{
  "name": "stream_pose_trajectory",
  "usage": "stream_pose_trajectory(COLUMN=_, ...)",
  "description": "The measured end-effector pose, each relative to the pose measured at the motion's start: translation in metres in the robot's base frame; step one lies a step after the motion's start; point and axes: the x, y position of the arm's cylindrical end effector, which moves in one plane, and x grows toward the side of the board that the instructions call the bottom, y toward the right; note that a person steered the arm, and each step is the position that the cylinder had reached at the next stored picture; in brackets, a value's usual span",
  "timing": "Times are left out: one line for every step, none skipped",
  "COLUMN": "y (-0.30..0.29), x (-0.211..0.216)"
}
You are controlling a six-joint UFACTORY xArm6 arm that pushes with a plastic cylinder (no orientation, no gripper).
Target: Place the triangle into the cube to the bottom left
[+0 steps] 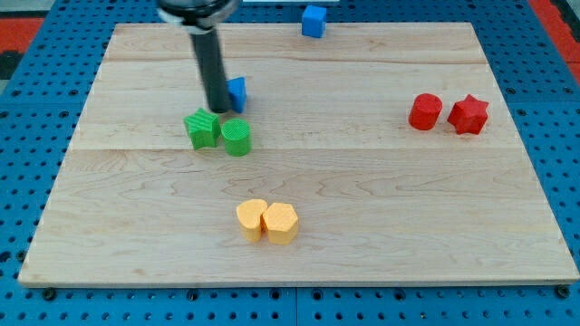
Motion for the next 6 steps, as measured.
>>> stream_pose_trajectory(y=0.042, x=-0.044)
stream_pose_trajectory(y=0.075, x=-0.078)
stream_pose_trajectory(y=0.086, x=-0.116)
stream_pose_trajectory(y=0.086, x=-0.139)
stream_pose_trajectory(y=0.086, x=-0.125)
stream_pose_trajectory(y=0.085, x=-0.125)
